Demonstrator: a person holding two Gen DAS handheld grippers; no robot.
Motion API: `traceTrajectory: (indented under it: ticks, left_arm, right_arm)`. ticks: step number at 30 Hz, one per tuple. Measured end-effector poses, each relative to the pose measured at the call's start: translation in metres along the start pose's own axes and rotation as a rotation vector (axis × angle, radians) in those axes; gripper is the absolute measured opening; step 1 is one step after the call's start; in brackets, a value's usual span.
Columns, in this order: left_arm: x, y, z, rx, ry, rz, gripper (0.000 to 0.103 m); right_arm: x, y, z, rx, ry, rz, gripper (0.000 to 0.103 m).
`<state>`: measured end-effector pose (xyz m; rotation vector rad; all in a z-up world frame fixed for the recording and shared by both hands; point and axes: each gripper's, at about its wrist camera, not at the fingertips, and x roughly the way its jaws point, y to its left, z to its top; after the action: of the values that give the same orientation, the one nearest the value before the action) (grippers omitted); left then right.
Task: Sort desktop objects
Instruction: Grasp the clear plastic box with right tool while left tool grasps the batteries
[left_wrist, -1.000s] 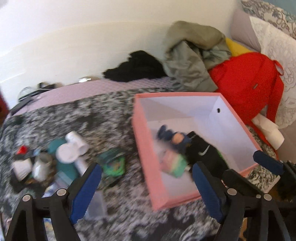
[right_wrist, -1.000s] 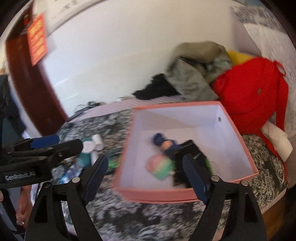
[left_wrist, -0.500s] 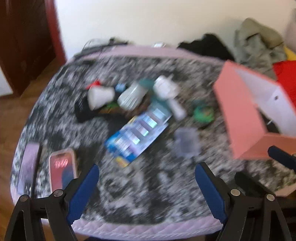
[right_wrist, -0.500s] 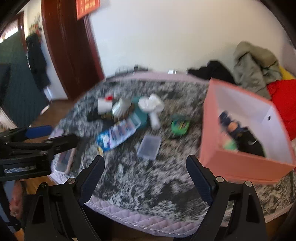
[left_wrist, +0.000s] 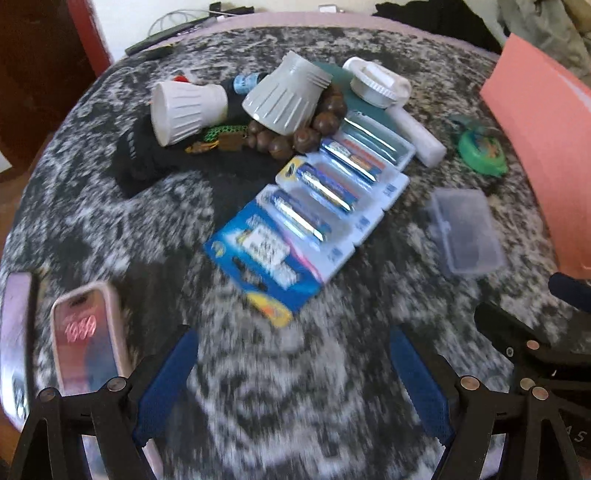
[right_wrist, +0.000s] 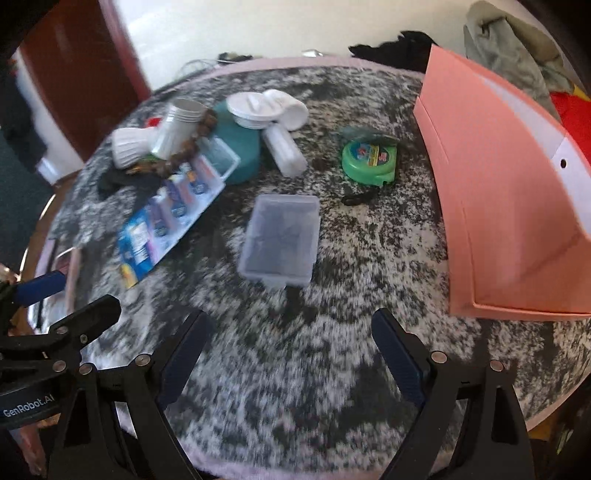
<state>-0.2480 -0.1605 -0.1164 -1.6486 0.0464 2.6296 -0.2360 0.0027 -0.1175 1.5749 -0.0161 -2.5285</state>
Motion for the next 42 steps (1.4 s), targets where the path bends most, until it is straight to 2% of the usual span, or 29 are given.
traceTrajectory:
  ticks: [6,8,12,13,15,16,19,20,24,27,29,36,37,39,40,42]
  left_arm:
    - [0.042,0.006,0.027,0.010,0.021,-0.021,0.089]
    - [0.057,0.011,0.035,-0.008,0.037,-0.046,0.088]
    - [0.068,0.008,0.046,0.006,0.007,-0.034,0.092]
    - [0.069,0.006,0.046,0.015,0.010,-0.029,0.093]
    - [0.068,0.001,0.045,0.051,0.028,-0.079,0.095]
    - [0.069,-0.005,0.043,0.084,0.050,-0.112,0.097]
    - [0.072,-0.026,0.037,0.257,0.060,-0.042,0.099]
    - [0.074,-0.029,0.038,0.286,0.050,-0.032,0.102]
    - [0.084,-0.018,0.055,0.268,0.021,-0.038,0.103]
    - [0.091,-0.006,0.065,0.203,0.026,-0.088,0.102]
    - [0.086,-0.007,0.063,0.206,0.019,-0.070,0.093]
    - [0.061,-0.012,0.034,0.141,0.030,-0.031,0.087]
    - [0.055,-0.011,0.030,0.131,0.030,-0.031,0.068]
    - [0.043,-0.008,0.024,0.110,0.024,-0.038,0.067]
    - [0.037,-0.009,0.022,0.103,0.024,-0.042,0.051]
    - [0.024,-0.012,0.017,0.101,0.011,-0.035,0.041]
  right_arm:
    - [0.043,-0.011,0.024,0.087,0.063,-0.009,0.092]
    - [0.051,-0.012,0.030,0.097,0.053,-0.034,0.093]
    - [0.060,-0.016,0.042,0.084,0.020,-0.077,0.091]
    - [0.061,-0.017,0.044,0.078,0.014,-0.078,0.088]
    - [0.059,-0.018,0.045,0.049,0.003,-0.085,0.075]
    - [0.057,-0.017,0.046,0.025,-0.006,-0.099,0.054]
    - [0.053,-0.019,0.044,-0.007,0.011,-0.097,0.055]
    - [0.052,-0.022,0.042,-0.007,0.020,-0.086,0.055]
    - [0.052,-0.029,0.038,0.002,0.032,-0.058,0.055]
    - [0.053,-0.026,0.038,-0.011,0.024,-0.062,0.055]
    - [0.053,-0.024,0.038,-0.024,0.015,-0.071,0.055]
    - [0.042,-0.021,0.033,-0.006,0.019,-0.015,0.055]
    - [0.038,-0.020,0.030,-0.009,0.018,-0.008,0.055]
    - [0.029,-0.019,0.024,-0.018,0.012,0.003,0.055]
    - [0.023,-0.018,0.020,-0.022,0.005,0.008,0.055]
    - [0.012,-0.015,0.014,-0.028,-0.010,0.013,0.055]
